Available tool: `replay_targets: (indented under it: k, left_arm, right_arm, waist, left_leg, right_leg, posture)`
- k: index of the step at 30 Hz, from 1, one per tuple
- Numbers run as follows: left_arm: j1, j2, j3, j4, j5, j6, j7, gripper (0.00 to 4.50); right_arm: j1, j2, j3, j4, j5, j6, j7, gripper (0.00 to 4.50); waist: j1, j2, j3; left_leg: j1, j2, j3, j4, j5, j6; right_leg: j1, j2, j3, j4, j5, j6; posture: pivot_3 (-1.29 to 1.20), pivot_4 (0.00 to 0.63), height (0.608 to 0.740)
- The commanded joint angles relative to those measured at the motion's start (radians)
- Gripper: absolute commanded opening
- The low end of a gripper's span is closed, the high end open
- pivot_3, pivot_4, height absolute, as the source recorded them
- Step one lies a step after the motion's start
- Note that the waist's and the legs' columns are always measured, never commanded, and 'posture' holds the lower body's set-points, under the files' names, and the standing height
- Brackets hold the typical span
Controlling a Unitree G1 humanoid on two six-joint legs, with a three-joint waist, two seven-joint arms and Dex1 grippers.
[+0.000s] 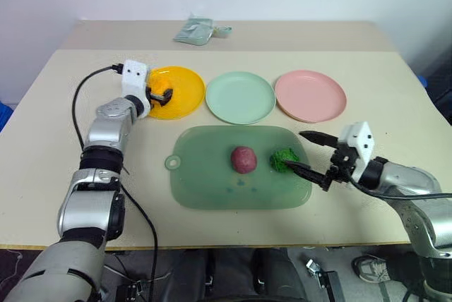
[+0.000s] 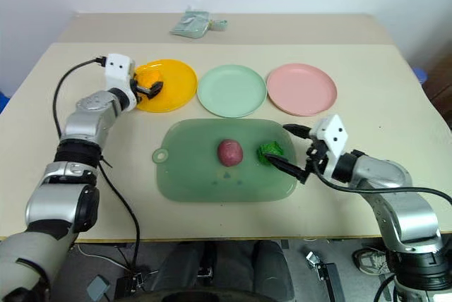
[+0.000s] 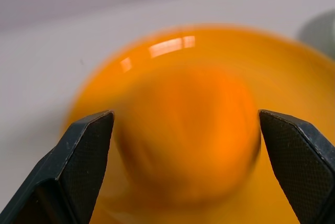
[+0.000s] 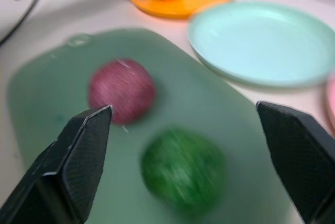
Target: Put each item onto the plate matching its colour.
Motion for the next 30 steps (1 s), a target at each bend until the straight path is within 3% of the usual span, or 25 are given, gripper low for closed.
replay_targets:
  k: [1, 8, 12, 15, 18, 21, 25, 30]
  left_arm:
    - [0.086, 0.063, 0.024, -0.191, -0.018, -0.030, -0.074, 4.46]
    - [0.486, 0.233, -0.024, -0.749, -0.212, 0.106, -0.430, 4.46]
    - [0.663, 0.287, -0.090, -0.976, -0.258, 0.183, -0.506, 4.46]
    - [0.700, 0.277, -0.093, -1.037, -0.282, 0.220, -0.491, 4.50]
    - [0.708, 0.265, -0.099, -1.062, -0.289, 0.239, -0.475, 4.50]
    - [0.702, 0.251, -0.107, -1.063, -0.290, 0.246, -0.466, 4.50]
    - [0.682, 0.220, -0.128, -1.063, -0.288, 0.250, -0.463, 4.50]
    - [0.659, 0.172, -0.151, -1.068, -0.288, 0.251, -0.451, 4.50]
  right_arm:
    - [-0.057, 0.022, 0.083, -0.065, -0.034, 0.021, -0.036, 4.50]
    - [-0.239, 0.087, 0.303, 0.009, -0.185, 0.112, -0.103, 4.50]
    - [-0.273, 0.079, 0.373, 0.057, -0.235, 0.169, -0.094, 4.50]
    - [-0.276, 0.075, 0.384, 0.046, -0.239, 0.183, -0.074, 3.62]
    - [-0.291, 0.093, 0.363, 0.031, -0.235, 0.177, -0.078, 2.43]
    - [-0.325, 0.108, 0.311, 0.021, -0.224, 0.166, -0.096, 2.33]
    - [-0.404, 0.146, 0.201, 0.120, -0.263, 0.178, -0.223, 2.33]
    - [-0.528, 0.177, 0.091, 0.464, -0.416, 0.176, -0.507, 2.33]
  waist:
    - [0.002, 0.000, 0.000]
    - [-0.006, 0.000, 0.000]
    - [0.003, 0.001, 0.000]
    - [0.005, 0.001, 0.000]
    - [0.003, 0.001, 0.000]
    - [0.002, 0.001, 0.000]
    - [0.005, 0.001, -0.001]
    - [0.005, 0.000, -0.001]
  left_leg:
    - [0.000, 0.000, 0.000, 0.000, 0.000, 0.000]
    - [0.000, 0.000, -0.001, 0.000, 0.001, -0.001]
    - [0.000, -0.001, -0.002, 0.000, 0.000, -0.001]
    - [0.000, -0.001, -0.002, 0.000, 0.000, -0.001]
    - [0.000, 0.000, -0.002, 0.000, 0.001, -0.001]
    - [0.000, -0.001, -0.002, 0.000, 0.001, -0.001]
    - [0.000, 0.000, -0.002, 0.000, 0.001, -0.001]
    - [0.000, -0.001, -0.002, 0.000, 0.001, -0.001]
  right_leg:
    - [0.000, 0.000, 0.000, 0.000, 0.000, 0.000]
    - [0.000, -0.001, 0.000, 0.000, 0.000, -0.001]
    - [0.000, -0.002, 0.000, -0.001, 0.000, -0.001]
    - [0.000, -0.002, 0.000, 0.000, 0.000, -0.001]
    - [0.000, -0.001, 0.000, 0.000, 0.000, -0.001]
    - [-0.001, -0.001, 0.000, 0.000, 0.000, -0.001]
    - [0.000, 0.000, 0.000, 0.000, 0.000, -0.001]
    - [0.000, 0.000, 0.000, 0.000, 0.000, -0.001]
  posture:
    - [0.00, 0.150, 0.740]
    - [0.00, 0.150, 0.740]
    - [0.00, 0.150, 0.740]
    - [0.00, 0.150, 0.740]
    - [0.00, 0.150, 0.740]
    - [0.00, 0.150, 0.740]
    - [0.00, 0.150, 0.740]
    - [0.00, 0.150, 0.740]
